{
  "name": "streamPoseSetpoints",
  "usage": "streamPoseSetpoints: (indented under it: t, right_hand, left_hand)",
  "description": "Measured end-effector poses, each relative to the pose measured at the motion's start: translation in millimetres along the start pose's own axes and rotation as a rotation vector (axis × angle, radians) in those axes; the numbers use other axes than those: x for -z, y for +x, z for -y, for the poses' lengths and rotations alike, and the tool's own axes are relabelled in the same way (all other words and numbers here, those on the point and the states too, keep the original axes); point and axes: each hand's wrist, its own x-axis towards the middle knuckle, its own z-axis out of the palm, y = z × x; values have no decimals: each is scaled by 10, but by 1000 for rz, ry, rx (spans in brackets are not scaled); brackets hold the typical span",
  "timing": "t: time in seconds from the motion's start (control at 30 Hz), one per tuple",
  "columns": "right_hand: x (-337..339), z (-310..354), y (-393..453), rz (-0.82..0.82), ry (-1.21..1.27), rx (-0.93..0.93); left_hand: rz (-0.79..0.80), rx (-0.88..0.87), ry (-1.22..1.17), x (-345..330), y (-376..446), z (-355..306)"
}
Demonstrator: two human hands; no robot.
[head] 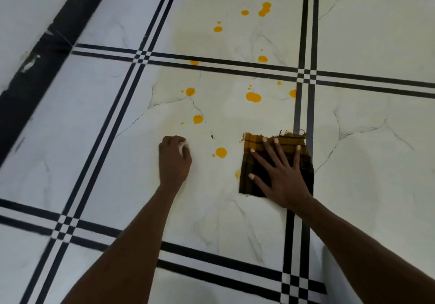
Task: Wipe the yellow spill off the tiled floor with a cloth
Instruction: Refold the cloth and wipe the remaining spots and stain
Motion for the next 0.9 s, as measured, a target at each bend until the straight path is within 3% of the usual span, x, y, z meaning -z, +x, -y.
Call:
streamPoseSetpoints:
  t: [0.1, 0.27, 0.4, 0.47, 0.53, 0.57, 0.63, 0.7, 0.73, 0.83, 0.9]
  right_hand:
    - [67, -217, 267, 9, -36, 12]
    - [16, 155, 1154, -121, 49, -238]
    - [-92, 888, 885, -54, 72, 122]
    - [-74, 853, 448, 22, 29, 300]
    - [-41, 469, 238, 45, 3, 352]
    - [-10, 240, 220, 27, -11, 280]
    - [30, -98, 200, -33, -2, -39]
    - [6, 45, 81, -80, 6, -288]
    - [-34, 278, 2, -80, 9, -295]
    - [-153, 1006, -18, -18, 46, 2]
    - [-147, 1145, 396, -49, 42, 142]
  left_hand:
    - [-48, -84, 237, -113, -17, 189]
    - [-130, -182, 337, -325, -136, 298]
    - [-74, -136, 328, -267, -149, 291]
    - [-57, -132, 314, -242, -124, 268]
    - [-53, -122, 299, -239, -127, 258]
    - [-60, -114, 298, -246, -121, 256]
    - [-61, -98, 298, -253, -104, 267]
    - [-60, -98, 301, -276, -114, 270]
    - [-68, -98, 305, -278, -118, 266]
    - [-72, -87, 303, -268, -109, 255]
    - [-51, -94, 311, -259, -122, 272]
